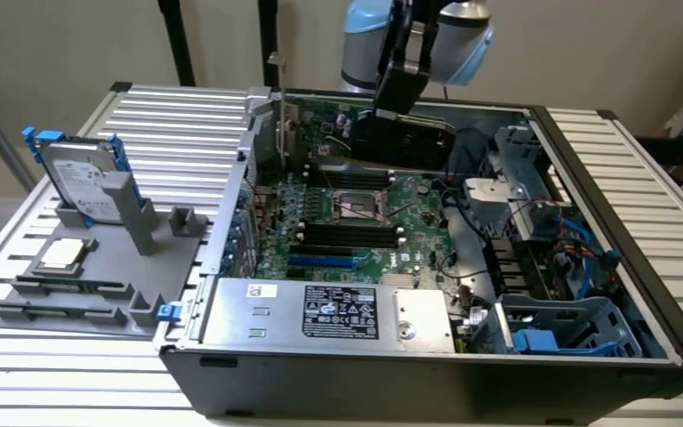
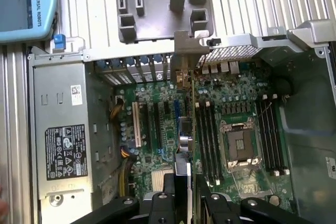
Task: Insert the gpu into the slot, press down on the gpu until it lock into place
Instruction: 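Insert the gpu into the slot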
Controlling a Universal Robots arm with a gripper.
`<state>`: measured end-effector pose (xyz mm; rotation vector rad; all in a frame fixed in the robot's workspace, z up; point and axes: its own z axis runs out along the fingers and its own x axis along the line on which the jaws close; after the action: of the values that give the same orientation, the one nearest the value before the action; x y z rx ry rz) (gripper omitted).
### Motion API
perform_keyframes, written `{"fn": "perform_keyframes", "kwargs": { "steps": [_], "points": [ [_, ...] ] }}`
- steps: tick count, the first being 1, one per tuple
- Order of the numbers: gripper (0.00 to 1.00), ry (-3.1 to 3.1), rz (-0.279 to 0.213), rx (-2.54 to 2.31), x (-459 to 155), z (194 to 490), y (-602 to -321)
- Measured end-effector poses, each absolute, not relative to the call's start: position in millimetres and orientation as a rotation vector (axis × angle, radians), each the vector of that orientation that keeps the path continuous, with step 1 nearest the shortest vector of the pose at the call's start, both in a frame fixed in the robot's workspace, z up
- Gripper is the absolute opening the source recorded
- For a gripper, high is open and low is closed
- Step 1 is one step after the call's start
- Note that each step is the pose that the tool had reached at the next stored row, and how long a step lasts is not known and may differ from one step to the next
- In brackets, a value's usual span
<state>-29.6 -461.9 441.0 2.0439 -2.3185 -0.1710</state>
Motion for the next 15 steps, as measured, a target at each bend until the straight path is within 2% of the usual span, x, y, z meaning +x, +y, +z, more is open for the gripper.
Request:
{"fn": "perform_keyframes", "kwargs": {
  "steps": [4, 15],
  "points": [
    [0.26, -2.279, -0.19, 2.111, -29.6, 440.4, -461.9],
    [0.26, -2.266, -0.192, 2.143, -33.3, 423.6, -462.4]
  ]
}}
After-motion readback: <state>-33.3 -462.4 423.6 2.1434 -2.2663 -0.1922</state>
